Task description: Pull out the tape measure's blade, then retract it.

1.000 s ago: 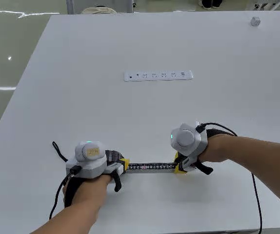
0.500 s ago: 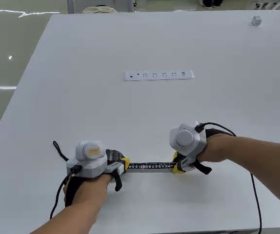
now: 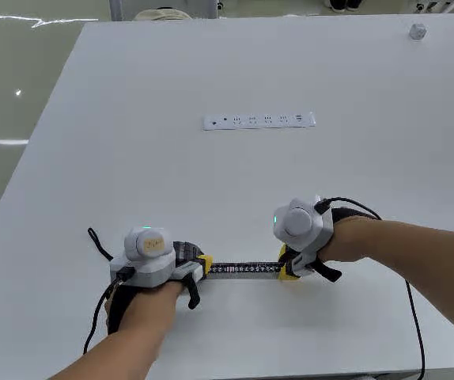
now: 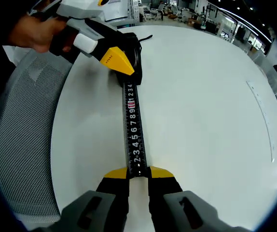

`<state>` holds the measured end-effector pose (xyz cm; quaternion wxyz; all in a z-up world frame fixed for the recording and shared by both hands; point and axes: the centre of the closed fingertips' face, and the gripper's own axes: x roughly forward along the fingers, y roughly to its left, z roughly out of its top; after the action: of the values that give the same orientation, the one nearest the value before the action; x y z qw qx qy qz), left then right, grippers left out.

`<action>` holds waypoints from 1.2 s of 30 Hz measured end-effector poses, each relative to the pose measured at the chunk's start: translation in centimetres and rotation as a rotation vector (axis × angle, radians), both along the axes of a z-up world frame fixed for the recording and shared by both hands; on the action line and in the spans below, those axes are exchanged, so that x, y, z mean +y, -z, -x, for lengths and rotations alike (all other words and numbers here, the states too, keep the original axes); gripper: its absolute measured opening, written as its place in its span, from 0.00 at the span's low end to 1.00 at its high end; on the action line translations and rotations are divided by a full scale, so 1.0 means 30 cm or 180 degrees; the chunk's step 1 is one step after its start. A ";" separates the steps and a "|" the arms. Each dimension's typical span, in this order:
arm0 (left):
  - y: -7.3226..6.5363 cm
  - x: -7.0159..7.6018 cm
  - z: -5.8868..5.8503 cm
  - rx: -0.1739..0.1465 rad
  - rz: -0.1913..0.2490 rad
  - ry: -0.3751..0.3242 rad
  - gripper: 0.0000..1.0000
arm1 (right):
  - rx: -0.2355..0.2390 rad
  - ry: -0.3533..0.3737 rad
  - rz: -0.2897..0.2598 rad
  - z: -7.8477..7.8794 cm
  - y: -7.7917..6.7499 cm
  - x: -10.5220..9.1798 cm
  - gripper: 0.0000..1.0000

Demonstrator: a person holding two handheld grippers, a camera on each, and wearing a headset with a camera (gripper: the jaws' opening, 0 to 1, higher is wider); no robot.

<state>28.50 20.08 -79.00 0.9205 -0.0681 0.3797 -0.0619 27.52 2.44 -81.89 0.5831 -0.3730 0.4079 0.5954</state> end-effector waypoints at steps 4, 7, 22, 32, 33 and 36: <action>-0.001 0.000 0.001 -0.0002 0.0001 0.0000 0.61 | -0.0002 -0.0010 0.0002 0.002 -0.003 0.004 0.14; -0.002 0.000 0.001 -0.0003 0.0003 -0.0002 0.61 | -0.0002 -0.0014 0.0002 0.003 -0.003 0.008 0.14; -0.002 -0.001 0.002 -0.0004 0.0006 0.0004 0.61 | 0.0003 -0.0029 -0.0003 0.000 0.004 0.030 0.14; -0.001 0.000 0.002 0.0001 0.0013 0.0004 0.61 | 0.0002 -0.0045 -0.0012 0.002 0.005 0.045 0.14; -0.001 0.000 0.002 0.0001 0.0013 0.0005 0.61 | 0.0001 -0.0047 -0.0013 0.002 0.005 0.048 0.14; 0.000 0.000 0.001 0.0005 0.0016 0.0007 0.61 | 0.0005 -0.0041 -0.0022 0.002 0.005 0.052 0.14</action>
<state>28.46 20.09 -79.00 0.9200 -0.0700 0.3803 -0.0638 27.45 4.00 -82.04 0.5802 -0.3732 0.4039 0.6008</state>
